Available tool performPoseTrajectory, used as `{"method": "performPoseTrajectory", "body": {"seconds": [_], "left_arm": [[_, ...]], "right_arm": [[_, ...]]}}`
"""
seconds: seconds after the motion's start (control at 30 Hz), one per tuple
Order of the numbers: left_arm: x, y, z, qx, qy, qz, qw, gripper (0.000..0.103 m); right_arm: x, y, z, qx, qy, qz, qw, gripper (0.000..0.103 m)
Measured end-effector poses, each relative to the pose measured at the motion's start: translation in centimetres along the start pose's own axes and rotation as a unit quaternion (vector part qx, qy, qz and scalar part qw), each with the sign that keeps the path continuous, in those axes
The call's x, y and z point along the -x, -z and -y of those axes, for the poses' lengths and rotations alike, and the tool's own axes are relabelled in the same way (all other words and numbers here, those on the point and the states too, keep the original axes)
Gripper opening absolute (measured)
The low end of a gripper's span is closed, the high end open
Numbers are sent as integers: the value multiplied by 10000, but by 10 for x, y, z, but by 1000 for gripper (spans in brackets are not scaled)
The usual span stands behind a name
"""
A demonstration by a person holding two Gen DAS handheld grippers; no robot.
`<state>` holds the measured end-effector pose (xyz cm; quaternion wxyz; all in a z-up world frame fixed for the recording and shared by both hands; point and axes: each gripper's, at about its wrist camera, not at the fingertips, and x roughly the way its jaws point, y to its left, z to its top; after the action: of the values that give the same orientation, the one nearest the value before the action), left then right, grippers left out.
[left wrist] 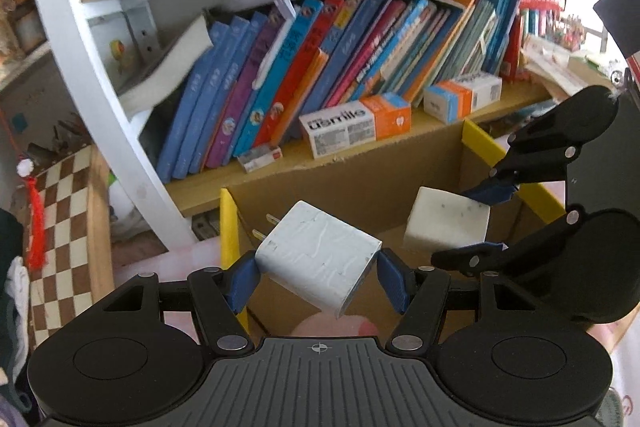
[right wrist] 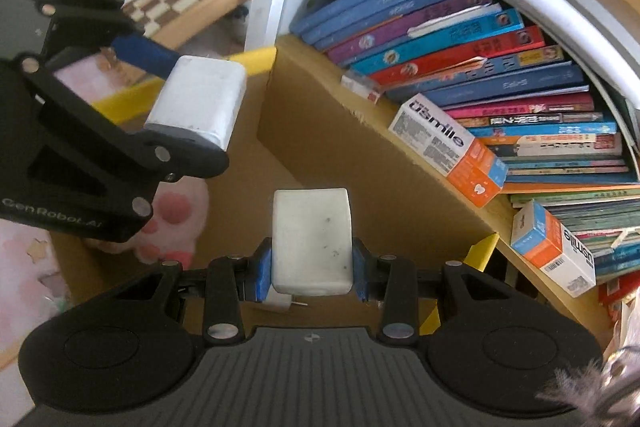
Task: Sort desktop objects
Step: 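Open the left tool to drop the charger while the right tool releases the block into the box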
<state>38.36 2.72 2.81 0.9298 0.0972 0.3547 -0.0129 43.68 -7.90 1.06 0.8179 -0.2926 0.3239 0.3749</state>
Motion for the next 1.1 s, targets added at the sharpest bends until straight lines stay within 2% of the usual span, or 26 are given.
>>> {"method": "performPoseTrajectory", "body": {"seconds": [0.47,0.67,0.83,0.93,1.03,1.1], "left_arm": [[-45,5,2,-157,222,-646,9975,64],[-48,5,5,-280,337,-751,9962,49],[-45,4,8,-333,357,-710,9963,49],[-42,3,8,-359,362,-671,9964,50],[-36,2,9,-382,344,-603,9969,53],[-30,1,8,-392,281,-506,9976,59]], "right_arm": [[-35,4,-4,436,-295,-646,9965,36],[-37,4,-5,480,-365,-743,9954,36],[-38,4,-6,505,-345,-771,9951,38],[-37,3,-6,504,-314,-741,9955,45],[-34,3,-6,450,-285,-667,9963,57],[-31,2,-5,364,-326,-599,9970,62]]}}
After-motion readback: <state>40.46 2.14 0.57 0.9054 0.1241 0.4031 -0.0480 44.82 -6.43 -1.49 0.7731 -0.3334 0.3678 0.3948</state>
